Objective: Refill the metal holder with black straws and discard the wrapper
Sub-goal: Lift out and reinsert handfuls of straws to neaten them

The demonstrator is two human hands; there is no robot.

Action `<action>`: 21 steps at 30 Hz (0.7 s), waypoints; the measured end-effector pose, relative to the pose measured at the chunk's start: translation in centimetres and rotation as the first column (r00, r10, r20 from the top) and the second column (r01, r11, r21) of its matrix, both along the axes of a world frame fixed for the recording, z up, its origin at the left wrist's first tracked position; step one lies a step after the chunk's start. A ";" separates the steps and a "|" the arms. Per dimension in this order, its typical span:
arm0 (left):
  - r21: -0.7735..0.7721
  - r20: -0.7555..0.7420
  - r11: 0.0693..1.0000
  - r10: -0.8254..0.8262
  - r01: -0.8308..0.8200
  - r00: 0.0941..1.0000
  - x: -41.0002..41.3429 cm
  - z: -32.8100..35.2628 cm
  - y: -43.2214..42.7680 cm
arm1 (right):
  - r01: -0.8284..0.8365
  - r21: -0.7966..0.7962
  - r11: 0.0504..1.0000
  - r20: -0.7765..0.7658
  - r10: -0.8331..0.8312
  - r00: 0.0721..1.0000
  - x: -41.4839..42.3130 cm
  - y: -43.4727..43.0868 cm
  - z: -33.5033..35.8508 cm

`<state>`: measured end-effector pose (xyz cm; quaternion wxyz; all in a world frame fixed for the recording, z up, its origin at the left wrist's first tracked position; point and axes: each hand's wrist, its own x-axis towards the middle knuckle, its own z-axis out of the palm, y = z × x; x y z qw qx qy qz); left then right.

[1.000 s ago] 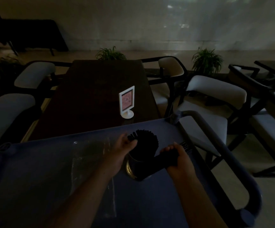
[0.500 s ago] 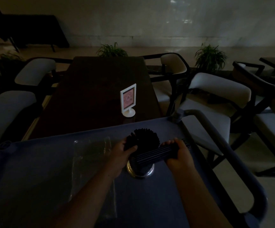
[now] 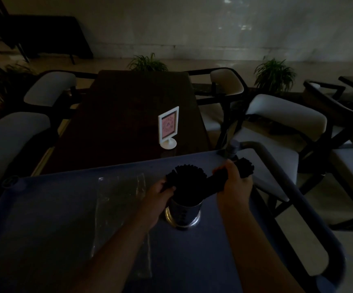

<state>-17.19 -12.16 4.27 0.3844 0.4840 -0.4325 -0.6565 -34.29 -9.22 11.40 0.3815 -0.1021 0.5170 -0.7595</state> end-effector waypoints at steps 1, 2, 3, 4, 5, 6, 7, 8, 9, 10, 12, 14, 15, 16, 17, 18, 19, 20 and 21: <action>-0.001 -0.004 1.000 -0.004 0.004 1.000 0.0 0.1 0.0 | -0.019 -0.012 1.000 -0.055 0.018 0.998 -0.1 -0.1 0.1; 0.003 -0.008 1.000 -0.009 0.009 1.000 0.0 0.2 0.1 | -0.039 -0.016 0.999 -0.114 0.037 0.993 -0.1 -0.2 0.3; 0.008 -0.014 1.000 -0.013 0.013 1.000 0.0 0.3 0.1 | -0.055 -0.010 0.998 -0.167 0.052 0.985 -0.1 -0.3 0.4; 0.015 -0.019 1.000 -0.015 0.016 1.000 0.0 0.4 0.1 | -0.070 0.000 0.998 -0.214 0.068 0.974 -0.1 -0.4 0.5; 0.020 -0.019 1.000 -0.015 0.016 1.000 0.0 0.5 0.1 | -0.086 0.007 0.996 -0.254 0.085 0.963 -0.2 -0.5 0.5; 0.023 -0.018 1.000 -0.016 0.017 1.000 -0.1 0.7 0.1 | -0.102 0.005 0.995 -0.287 0.099 0.953 -0.3 -0.5 0.7; 0.027 -0.016 1.000 -0.016 0.017 1.000 -0.1 0.8 0.2 | -0.115 0.002 0.993 -0.311 0.110 0.944 -0.4 -0.6 0.8; 0.027 -0.010 1.000 -0.014 0.014 1.000 -0.2 1.0 0.2 | -0.125 0.001 0.992 -0.331 0.119 0.936 -0.5 -0.7 0.9; 0.021 -0.002 1.000 -0.009 0.009 1.000 -0.2 1.2 0.3 | -0.138 -0.001 0.990 -0.355 0.128 0.926 -0.5 -0.8 1.0; 0.012 0.004 1.000 -0.008 0.008 1.000 -0.3 1.3 0.4 | -0.151 0.004 0.989 -0.385 0.141 0.912 -0.3 -0.8 1.0; -0.011 -0.004 1.000 -0.021 0.021 1.000 -0.3 1.5 0.6 | -0.164 0.025 0.986 -0.452 0.157 0.878 0.3 -0.6 0.7; -0.033 -0.002 0.999 -0.036 0.036 0.999 -0.3 1.6 0.8 | -0.176 0.044 0.983 -0.485 0.175 0.857 1.2 -0.2 -0.1; -0.036 0.005 0.999 -0.040 0.040 0.999 -0.3 1.7 0.9 | -0.183 0.052 0.982 -0.495 0.184 0.849 1.7 0.0 -0.6; -0.033 0.015 0.999 -0.041 0.042 0.999 -0.4 1.7 0.9 | -0.180 0.063 0.982 -0.504 0.187 0.843 2.2 0.2 -1.1; -0.031 0.029 0.999 -0.040 0.041 0.999 -0.3 1.7 1.0 | -0.171 0.071 0.983 -0.513 0.183 0.839 2.6 0.3 -1.6; -0.031 0.046 0.999 -0.038 0.039 0.998 -0.4 1.7 1.1 | -0.164 0.077 0.983 -0.516 0.180 0.837 3.0 0.5 -2.2; -0.031 0.064 0.999 -0.036 0.038 0.997 -0.4 1.7 1.1 | -0.162 0.088 0.983 -0.516 0.185 0.836 3.2 0.6 -2.7; -0.034 0.081 0.999 -0.037 0.040 0.996 -0.4 1.7 1.1 | -0.166 0.113 0.980 -0.520 0.201 0.830 3.4 0.7 -3.2; -0.044 0.094 0.998 -0.036 0.041 0.995 -0.4 1.6 1.2 | -0.171 0.146 0.974 -0.532 0.223 0.817 3.6 0.8 -3.7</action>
